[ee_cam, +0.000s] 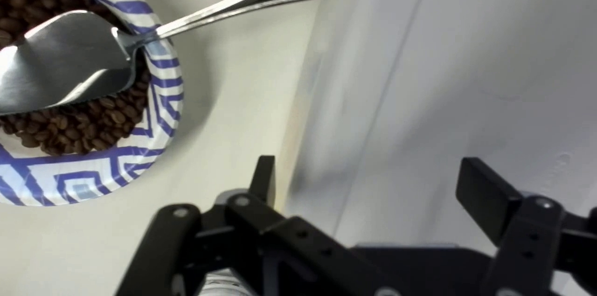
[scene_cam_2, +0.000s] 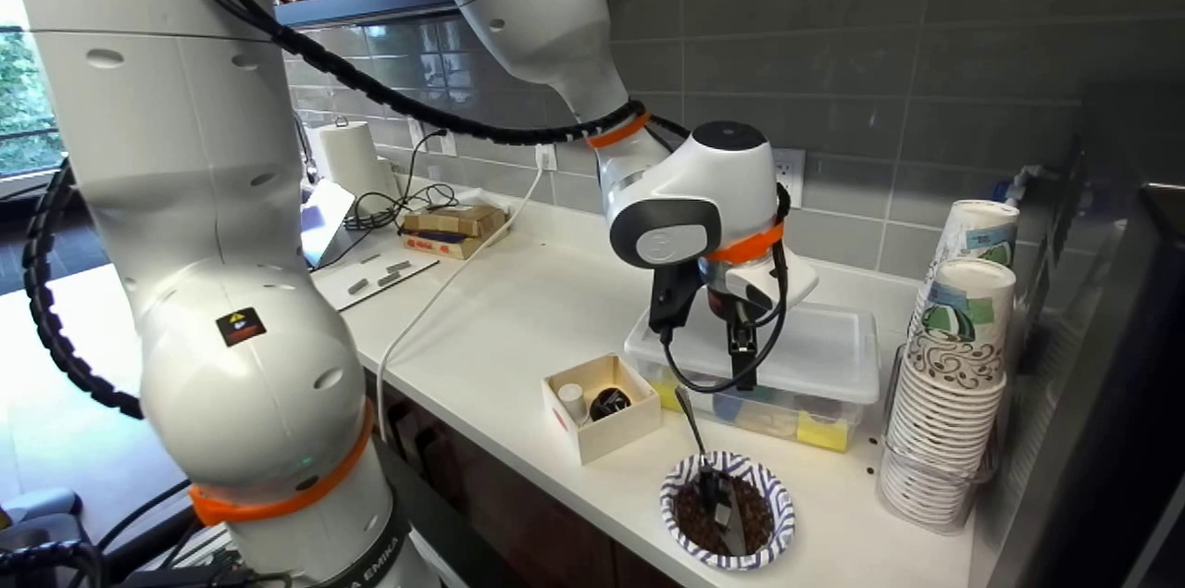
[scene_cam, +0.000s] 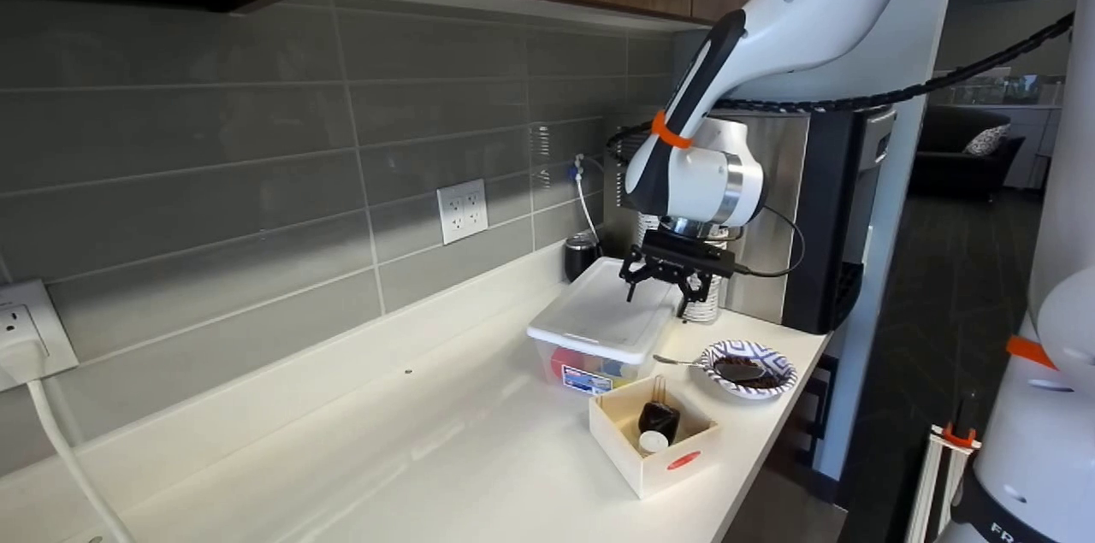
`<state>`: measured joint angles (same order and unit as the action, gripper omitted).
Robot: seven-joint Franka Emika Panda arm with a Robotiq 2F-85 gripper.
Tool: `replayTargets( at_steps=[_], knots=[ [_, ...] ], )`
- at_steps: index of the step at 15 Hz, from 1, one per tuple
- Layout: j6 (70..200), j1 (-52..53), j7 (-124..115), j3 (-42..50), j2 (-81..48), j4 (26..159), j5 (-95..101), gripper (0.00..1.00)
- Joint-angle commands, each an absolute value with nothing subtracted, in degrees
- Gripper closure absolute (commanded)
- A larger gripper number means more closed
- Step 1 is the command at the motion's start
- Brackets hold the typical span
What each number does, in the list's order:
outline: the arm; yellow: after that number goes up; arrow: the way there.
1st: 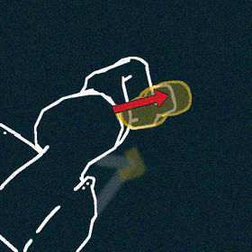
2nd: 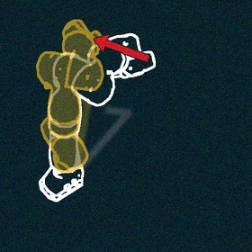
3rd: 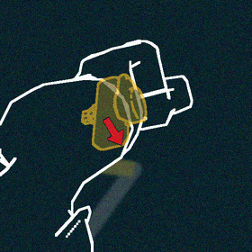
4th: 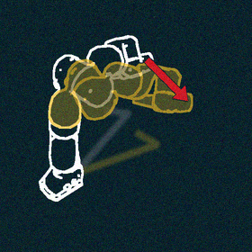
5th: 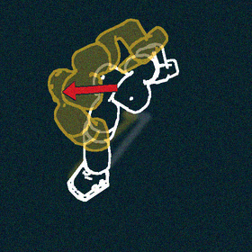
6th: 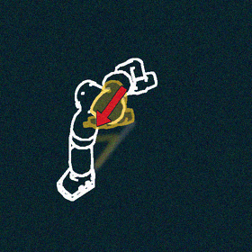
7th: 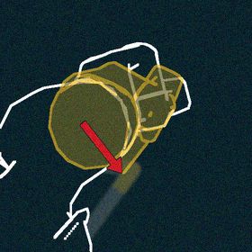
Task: Put the lid on the bowl
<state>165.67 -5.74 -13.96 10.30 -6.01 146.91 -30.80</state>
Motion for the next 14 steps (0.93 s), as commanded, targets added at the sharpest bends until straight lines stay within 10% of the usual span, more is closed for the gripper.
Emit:
replayTargets(
  at_steps=[1, 14],
  knots=[
    [166.32, -5.71, -18.42, 9.12, -4.34, 146.23, -26.97, 0.00],
    [166.94, -3.73, -35.01, 10.40, -0.62, 145.23, -7.72, 0.00]
  ],
)
